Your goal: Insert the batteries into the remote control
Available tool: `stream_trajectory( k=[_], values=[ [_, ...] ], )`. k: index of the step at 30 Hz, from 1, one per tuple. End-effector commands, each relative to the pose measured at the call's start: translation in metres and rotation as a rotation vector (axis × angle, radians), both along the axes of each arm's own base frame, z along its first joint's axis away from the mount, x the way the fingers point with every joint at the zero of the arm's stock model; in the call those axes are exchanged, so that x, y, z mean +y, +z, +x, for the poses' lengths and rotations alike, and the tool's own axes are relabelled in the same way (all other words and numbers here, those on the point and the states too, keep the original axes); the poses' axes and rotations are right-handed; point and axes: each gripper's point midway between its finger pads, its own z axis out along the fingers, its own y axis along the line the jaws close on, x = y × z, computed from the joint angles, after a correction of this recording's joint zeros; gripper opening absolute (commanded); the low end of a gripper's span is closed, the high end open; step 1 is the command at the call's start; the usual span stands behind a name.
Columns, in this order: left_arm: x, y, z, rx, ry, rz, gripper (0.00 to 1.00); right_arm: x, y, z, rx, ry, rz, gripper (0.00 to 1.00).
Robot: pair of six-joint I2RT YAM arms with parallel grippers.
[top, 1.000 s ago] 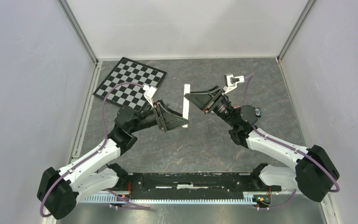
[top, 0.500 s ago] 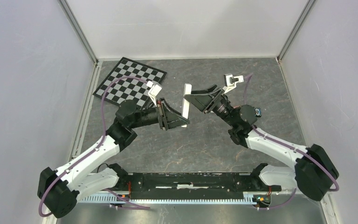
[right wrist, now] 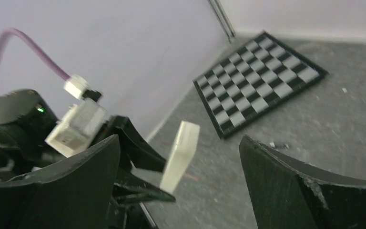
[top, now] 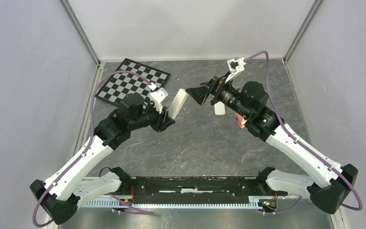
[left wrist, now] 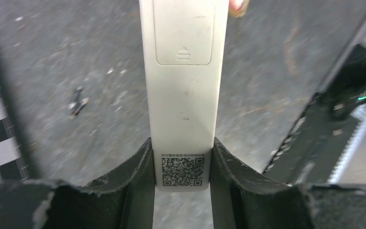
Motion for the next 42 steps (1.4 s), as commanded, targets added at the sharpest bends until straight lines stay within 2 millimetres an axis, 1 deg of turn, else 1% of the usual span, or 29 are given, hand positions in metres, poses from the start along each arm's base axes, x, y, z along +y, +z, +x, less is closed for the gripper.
stream_trajectory(
  k=[1, 3, 6, 10, 13, 17, 21, 29, 31, 33, 35, 37, 38, 39, 40, 42],
  values=[
    [0.044, -0.018, 0.023, -0.182, 0.064, 0.302, 0.02, 0.002, -0.062, -0.003, 0.13, 0.035, -0.244, 0.98],
    [0.048, -0.021, 0.023, -0.22, 0.04, 0.338, 0.02, 0.006, -0.074, -0.003, 0.144, 0.064, -0.287, 0.98],
    [0.044, -0.024, 0.012, -0.298, -0.081, 0.348, 0.02, 0.015, -0.089, -0.005, 0.155, 0.124, -0.327, 0.98],
    [0.044, -0.018, 0.01, -0.4, -0.102, 0.327, 0.02, 0.03, -0.09, -0.016, 0.144, 0.232, -0.304, 0.98],
    [0.047, -0.016, 0.013, -0.431, -0.093, 0.337, 0.02, 0.036, -0.089, -0.023, 0.139, 0.285, -0.278, 0.98],
    [0.043, -0.017, 0.009, -0.458, -0.145, 0.338, 0.02, 0.043, -0.097, -0.028, 0.16, 0.328, -0.273, 0.98],
    [0.04, -0.018, 0.006, -0.499, -0.182, 0.334, 0.02, 0.053, -0.105, -0.028, 0.184, 0.353, -0.283, 0.93],
    [0.038, -0.017, 0.0, -0.525, -0.217, 0.324, 0.02, 0.071, -0.116, -0.021, 0.216, 0.37, -0.318, 0.8],
    [0.037, -0.018, -0.004, -0.526, -0.247, 0.326, 0.04, 0.074, -0.117, -0.021, 0.226, 0.381, -0.314, 0.75],
    [0.038, -0.017, -0.005, -0.526, -0.243, 0.324, 0.05, 0.075, -0.119, -0.021, 0.257, 0.377, -0.297, 0.61],
    [0.04, -0.014, -0.004, -0.533, -0.23, 0.326, 0.06, 0.077, -0.116, -0.026, 0.262, 0.4, -0.272, 0.47],
    [0.041, -0.01, -0.004, -0.54, -0.216, 0.315, 0.1, 0.078, -0.111, -0.03, 0.266, 0.42, -0.248, 0.31],
    [0.04, -0.009, -0.005, -0.538, -0.211, 0.305, 0.14, 0.078, -0.108, -0.031, 0.263, 0.423, -0.236, 0.26],
    [0.039, -0.007, -0.005, -0.535, -0.209, 0.292, 0.22, 0.077, -0.106, -0.032, 0.26, 0.422, -0.227, 0.2],
    [0.039, -0.005, -0.006, -0.534, -0.205, 0.278, 0.34, 0.076, -0.104, -0.032, 0.255, 0.419, -0.219, 0.17],
    [0.038, 0.001, -0.006, -0.524, -0.176, 0.241, 0.65, 0.074, -0.099, -0.033, 0.254, 0.411, -0.191, 0.12]
  ],
)
